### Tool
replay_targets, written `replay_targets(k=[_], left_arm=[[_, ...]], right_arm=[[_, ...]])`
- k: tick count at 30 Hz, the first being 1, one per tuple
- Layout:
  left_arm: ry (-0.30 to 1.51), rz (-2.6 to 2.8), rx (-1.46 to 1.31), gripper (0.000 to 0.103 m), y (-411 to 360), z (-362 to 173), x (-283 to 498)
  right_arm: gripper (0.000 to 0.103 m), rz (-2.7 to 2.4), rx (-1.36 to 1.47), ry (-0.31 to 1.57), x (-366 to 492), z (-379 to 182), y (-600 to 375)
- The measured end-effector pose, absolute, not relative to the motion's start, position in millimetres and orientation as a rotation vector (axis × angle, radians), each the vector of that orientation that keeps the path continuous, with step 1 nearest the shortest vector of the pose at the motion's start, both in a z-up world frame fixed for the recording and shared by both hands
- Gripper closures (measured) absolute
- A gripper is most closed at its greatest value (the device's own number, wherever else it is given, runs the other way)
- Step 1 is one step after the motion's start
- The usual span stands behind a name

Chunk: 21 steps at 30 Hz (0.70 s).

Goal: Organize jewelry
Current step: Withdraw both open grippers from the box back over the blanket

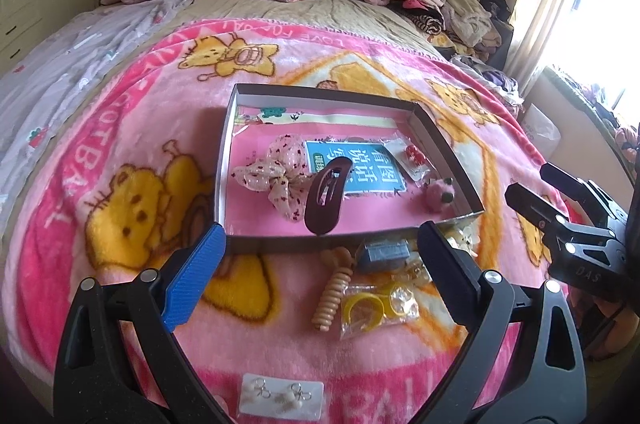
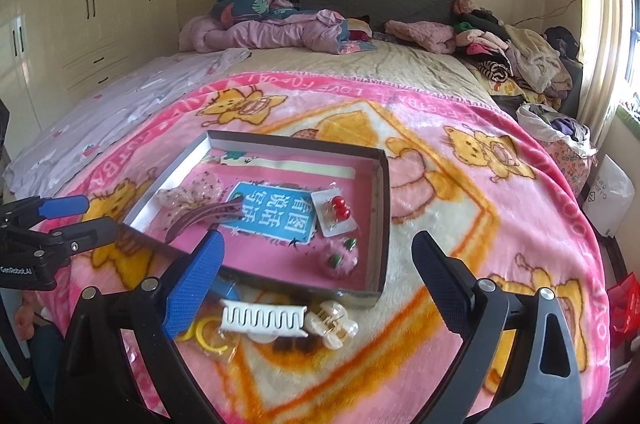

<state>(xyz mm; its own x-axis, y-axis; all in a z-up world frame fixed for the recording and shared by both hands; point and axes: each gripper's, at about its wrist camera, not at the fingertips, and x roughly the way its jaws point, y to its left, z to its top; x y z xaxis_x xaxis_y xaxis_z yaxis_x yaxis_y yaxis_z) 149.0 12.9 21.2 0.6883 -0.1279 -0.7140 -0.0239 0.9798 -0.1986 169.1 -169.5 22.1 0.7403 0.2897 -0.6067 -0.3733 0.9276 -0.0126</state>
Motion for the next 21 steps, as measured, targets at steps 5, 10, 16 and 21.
replay_targets(k=[5, 10, 16, 21], left_arm=[[0.813, -0.057, -0.192, 0.015, 10, 20, 140], [0.817, -0.054, -0.188, 0.015, 8, 17, 133], [0.822, -0.048, -0.178, 0.015, 4, 14, 125], [0.829, -0.046, -0.167, 0.015, 0, 10, 119]], right_arm=[[0.011, 0.378, -0.145, 0.647, 157, 18, -166], [0.011, 0.395, -0.153, 0.656, 147, 12, -162], [0.011, 0.409, -0.157, 0.665, 138, 5, -161], [0.011, 0.417, -0.155, 0.679, 132, -2, -163]])
